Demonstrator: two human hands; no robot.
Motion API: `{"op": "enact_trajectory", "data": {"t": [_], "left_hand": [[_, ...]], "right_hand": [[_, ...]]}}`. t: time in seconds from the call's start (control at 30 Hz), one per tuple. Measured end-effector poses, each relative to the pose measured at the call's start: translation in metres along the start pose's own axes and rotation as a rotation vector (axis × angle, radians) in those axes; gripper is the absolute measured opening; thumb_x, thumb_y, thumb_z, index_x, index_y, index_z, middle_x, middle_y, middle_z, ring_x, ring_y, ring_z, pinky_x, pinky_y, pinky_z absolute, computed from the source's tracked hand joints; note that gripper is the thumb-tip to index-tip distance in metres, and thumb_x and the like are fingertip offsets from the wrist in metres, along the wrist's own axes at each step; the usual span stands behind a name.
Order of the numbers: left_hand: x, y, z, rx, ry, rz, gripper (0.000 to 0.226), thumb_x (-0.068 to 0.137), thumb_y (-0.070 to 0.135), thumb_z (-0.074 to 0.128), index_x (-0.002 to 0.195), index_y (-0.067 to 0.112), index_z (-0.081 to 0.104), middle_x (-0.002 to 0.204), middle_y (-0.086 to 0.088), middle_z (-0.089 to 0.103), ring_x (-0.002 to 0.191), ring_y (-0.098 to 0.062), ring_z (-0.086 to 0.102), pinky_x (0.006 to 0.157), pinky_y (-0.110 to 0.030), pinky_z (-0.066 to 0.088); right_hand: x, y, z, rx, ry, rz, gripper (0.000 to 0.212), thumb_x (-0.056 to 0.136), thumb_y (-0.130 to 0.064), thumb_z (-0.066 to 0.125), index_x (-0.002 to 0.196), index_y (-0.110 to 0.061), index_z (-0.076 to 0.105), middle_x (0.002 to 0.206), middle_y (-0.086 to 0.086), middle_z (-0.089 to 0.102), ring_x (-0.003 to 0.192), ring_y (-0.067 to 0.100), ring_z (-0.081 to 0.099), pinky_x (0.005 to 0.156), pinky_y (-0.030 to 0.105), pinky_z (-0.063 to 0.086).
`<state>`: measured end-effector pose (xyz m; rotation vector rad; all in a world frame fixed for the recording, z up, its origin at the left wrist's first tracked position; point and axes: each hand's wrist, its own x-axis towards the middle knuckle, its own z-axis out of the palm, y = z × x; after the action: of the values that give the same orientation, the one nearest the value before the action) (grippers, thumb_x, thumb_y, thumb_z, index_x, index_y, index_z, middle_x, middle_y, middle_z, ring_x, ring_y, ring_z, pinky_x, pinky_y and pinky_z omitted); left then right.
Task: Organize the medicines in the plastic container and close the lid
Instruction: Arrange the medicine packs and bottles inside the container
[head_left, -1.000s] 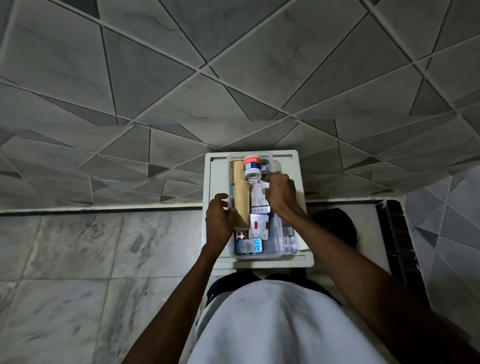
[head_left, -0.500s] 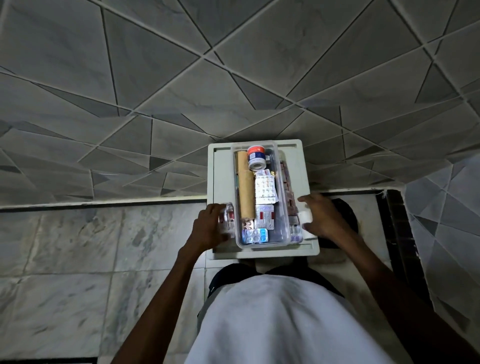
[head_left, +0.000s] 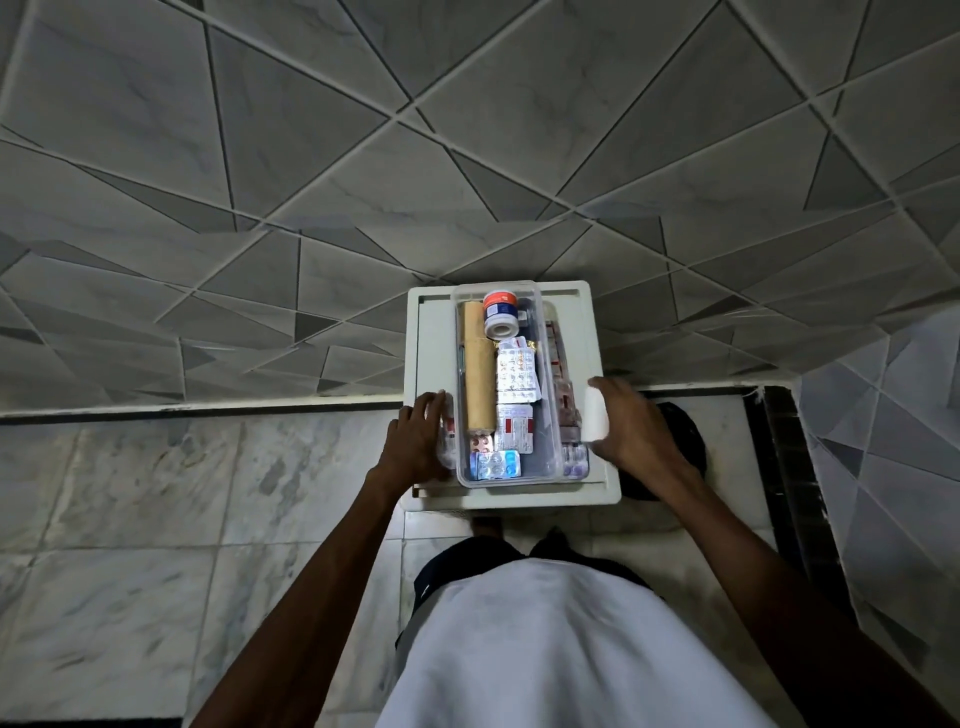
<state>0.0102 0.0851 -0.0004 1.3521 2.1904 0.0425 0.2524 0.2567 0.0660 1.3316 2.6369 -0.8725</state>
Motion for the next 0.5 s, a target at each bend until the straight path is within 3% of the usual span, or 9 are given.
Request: {"op": "enact_trajectory", "data": {"t": [0.13,0.23,0.3,0.37,0.5], "left_hand": [[0.002,0.0,-0.006,0.021,0.006,-0.002,0.127,0.053,0.044,0.088,0.151,0.012,0.014,0.153,-0.014,0.025,0.132,-0.037,0.036,0.106,-0.047,0.035],[0.005,0.0,-0.008,0.028,-0.004,-0.007,0.127,0.053,0.045,0.088,0.151,0.013,0.014,0.15,-0.016,0.028,0.131,-0.037,0.036,0.107,-0.047,0.033],[0.007,0.0,-0.009,0.048,-0.006,-0.001,0.125,0.052,0.045,0.088,0.15,0.013,0.017,0.147,-0.017,0.029,0.129,-0.036,0.036,0.108,-0.047,0.032],[0.007,0.0,-0.009,0.065,0.003,-0.003,0.12,0.05,0.044,0.089,0.147,0.013,0.024,0.144,-0.016,0.032,0.127,-0.035,0.038,0.106,-0.045,0.032],[0.007,-0.003,-0.004,0.058,0.048,0.003,0.109,0.045,0.044,0.089,0.136,0.014,0.037,0.138,-0.014,0.038,0.123,-0.034,0.04,0.103,-0.044,0.034]], "right_hand": [[0.007,-0.037,-0.014,0.208,0.02,0.004,0.089,0.052,-0.023,0.092,0.131,-0.018,0.05,0.13,0.005,0.056,0.108,0.023,0.059,0.085,0.032,0.051],[0.009,-0.062,0.001,0.125,-0.116,0.016,0.086,0.052,-0.037,0.09,0.126,-0.017,0.051,0.128,0.005,0.059,0.111,0.024,0.059,0.089,0.036,0.051],[0.007,-0.076,0.016,0.049,-0.178,0.072,0.079,0.056,-0.045,0.086,0.121,-0.014,0.053,0.122,0.008,0.062,0.107,0.026,0.06,0.08,0.031,0.049],[0.006,-0.085,0.033,0.027,-0.182,0.144,0.075,0.061,-0.055,0.08,0.116,-0.011,0.054,0.115,0.011,0.065,0.101,0.029,0.062,0.074,0.029,0.048],[0.005,-0.098,0.06,0.001,-0.151,0.188,0.076,0.063,-0.058,0.075,0.115,-0.005,0.055,0.116,0.016,0.061,0.102,0.034,0.062,0.08,0.037,0.055]]}}
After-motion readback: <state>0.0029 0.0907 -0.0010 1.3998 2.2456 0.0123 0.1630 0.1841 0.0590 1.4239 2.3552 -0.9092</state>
